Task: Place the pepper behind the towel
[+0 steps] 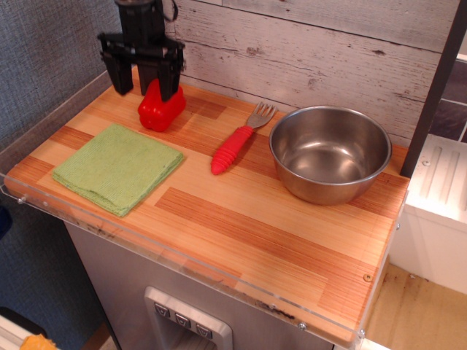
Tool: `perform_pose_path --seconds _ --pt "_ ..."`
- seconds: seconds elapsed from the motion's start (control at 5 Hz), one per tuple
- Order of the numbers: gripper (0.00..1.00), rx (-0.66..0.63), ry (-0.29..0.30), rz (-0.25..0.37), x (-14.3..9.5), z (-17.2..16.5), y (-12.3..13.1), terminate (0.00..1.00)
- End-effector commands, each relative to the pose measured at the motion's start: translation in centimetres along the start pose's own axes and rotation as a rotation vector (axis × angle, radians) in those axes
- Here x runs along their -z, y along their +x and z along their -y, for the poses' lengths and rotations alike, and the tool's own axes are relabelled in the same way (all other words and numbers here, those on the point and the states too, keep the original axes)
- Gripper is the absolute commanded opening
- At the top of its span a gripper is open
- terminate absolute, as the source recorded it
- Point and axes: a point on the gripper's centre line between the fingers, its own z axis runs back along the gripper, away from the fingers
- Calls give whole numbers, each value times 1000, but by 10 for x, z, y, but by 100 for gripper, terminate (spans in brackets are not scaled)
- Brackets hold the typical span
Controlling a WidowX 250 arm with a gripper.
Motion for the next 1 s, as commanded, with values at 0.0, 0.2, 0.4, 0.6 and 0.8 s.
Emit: perform_pose_path --seconds 0.0,0.2,0.4,0.6,0.8 --pt "100 81 -41 219 -84 34 -39 0" --pt "100 111 -47 209 -81 41 -47 0" --pt "100 136 -27 207 -77 39 -54 0" --pt "100 136 -27 207 -77 39 -54 0" --pt "100 136 -27 207 -77 39 -54 100"
